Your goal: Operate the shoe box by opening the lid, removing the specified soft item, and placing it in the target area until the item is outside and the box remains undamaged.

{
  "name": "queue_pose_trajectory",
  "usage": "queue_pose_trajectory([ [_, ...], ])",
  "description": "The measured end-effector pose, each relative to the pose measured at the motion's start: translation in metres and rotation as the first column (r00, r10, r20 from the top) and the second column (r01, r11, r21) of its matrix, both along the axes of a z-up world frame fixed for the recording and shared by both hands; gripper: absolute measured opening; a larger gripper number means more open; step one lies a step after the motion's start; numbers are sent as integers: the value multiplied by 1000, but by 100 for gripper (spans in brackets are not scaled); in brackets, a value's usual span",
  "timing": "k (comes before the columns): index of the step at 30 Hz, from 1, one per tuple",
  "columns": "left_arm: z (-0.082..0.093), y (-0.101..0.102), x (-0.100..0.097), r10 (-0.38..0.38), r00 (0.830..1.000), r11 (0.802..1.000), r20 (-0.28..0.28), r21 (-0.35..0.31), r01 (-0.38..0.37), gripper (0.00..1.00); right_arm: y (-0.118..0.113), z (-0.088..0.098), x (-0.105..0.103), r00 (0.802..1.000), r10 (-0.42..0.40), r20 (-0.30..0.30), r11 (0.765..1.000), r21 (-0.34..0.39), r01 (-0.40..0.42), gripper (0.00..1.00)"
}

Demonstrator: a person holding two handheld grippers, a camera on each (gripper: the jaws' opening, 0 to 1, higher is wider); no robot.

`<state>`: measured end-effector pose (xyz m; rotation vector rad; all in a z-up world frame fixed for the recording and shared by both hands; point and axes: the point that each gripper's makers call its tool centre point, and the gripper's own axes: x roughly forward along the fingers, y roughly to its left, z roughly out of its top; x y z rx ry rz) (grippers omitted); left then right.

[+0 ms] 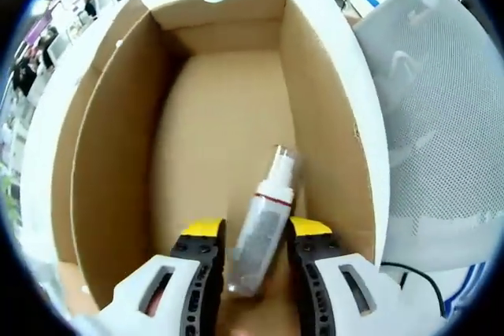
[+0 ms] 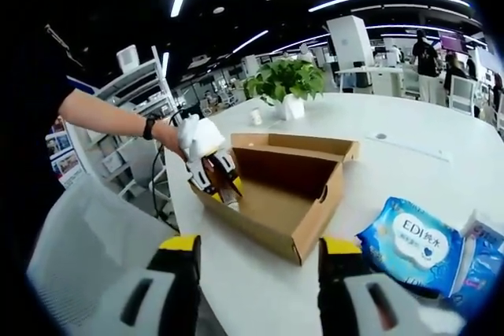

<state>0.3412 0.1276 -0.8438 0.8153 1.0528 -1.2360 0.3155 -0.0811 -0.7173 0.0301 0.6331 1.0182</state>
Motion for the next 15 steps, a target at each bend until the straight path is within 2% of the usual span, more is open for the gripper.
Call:
queue_pose_trajectory([
  [6, 0, -1, -3, -10, 1000, 1000, 7, 2, 10, 20, -2, 0, -1, 1000, -6, -2, 1000, 0, 6, 58],
  [15, 3, 0, -3, 58, 998, 998, 15, -39, -57, 19, -1, -2, -2, 1000, -4, -9, 1000, -2, 4, 58],
])
